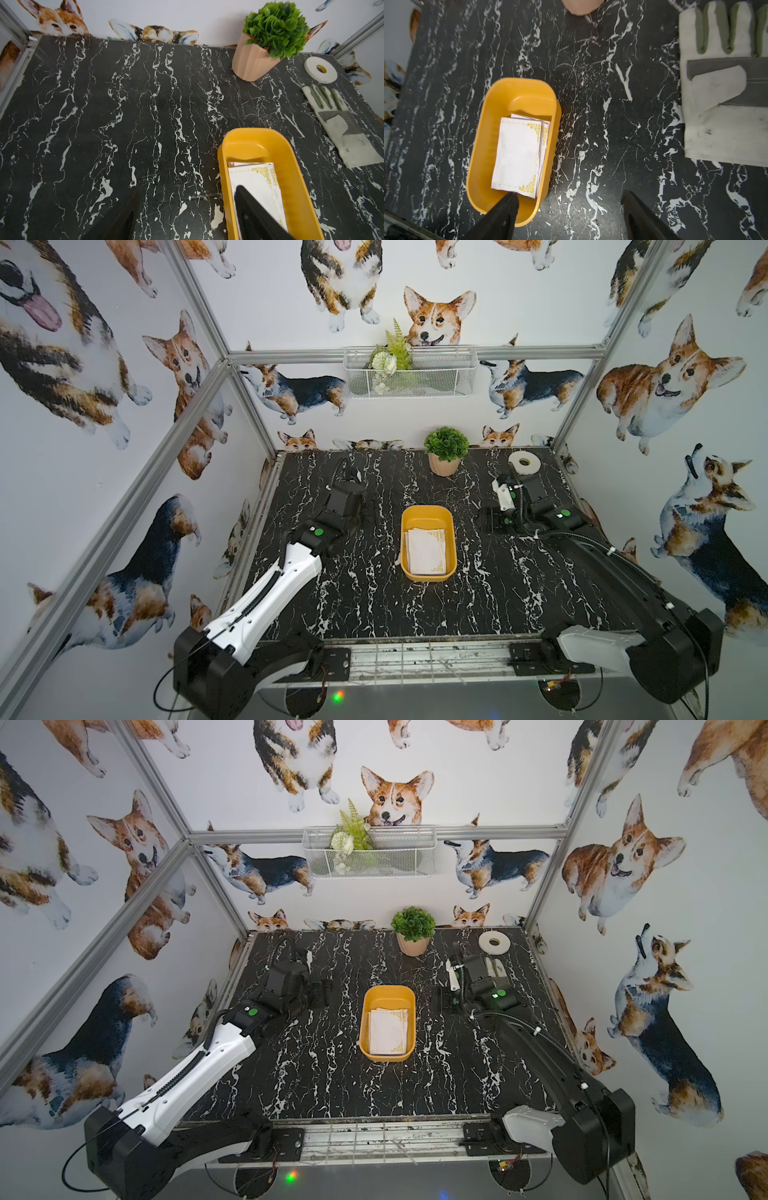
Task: Take out the stationery paper from the storage box
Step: Pick up the storage box at the center of the board.
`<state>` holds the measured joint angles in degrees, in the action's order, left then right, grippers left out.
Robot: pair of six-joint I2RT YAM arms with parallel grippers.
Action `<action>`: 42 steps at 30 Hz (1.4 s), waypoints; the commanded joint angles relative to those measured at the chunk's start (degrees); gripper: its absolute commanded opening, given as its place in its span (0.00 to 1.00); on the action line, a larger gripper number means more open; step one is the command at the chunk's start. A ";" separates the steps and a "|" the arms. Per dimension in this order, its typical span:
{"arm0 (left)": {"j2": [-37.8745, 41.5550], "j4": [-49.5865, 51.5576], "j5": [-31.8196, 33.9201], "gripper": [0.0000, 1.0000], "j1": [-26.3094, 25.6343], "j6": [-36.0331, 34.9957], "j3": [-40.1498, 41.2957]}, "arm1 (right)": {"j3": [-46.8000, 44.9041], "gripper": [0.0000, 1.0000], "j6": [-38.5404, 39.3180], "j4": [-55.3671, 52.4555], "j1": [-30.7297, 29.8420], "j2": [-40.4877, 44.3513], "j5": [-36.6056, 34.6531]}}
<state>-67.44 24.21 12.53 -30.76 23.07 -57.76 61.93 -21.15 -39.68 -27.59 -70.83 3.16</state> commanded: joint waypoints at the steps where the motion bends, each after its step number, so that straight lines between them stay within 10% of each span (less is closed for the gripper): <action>1: -0.75 -1.36 -0.32 0.75 -0.88 3.90 1.50 | -0.13 0.80 -1.81 -0.12 -3.79 -3.78 -3.31; 13: -3.30 -3.90 -4.27 0.76 -0.96 6.15 5.19 | -0.93 0.68 -3.68 8.42 -7.03 -16.11 -0.28; 42: -4.26 -3.07 -3.86 0.78 -0.96 5.76 6.78 | 6.56 0.00 0.93 5.76 -6.17 -26.43 -7.64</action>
<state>-71.66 20.93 8.25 -31.68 28.27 -51.03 66.85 -21.65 -31.99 -34.87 -97.01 -0.62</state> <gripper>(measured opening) 0.785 0.092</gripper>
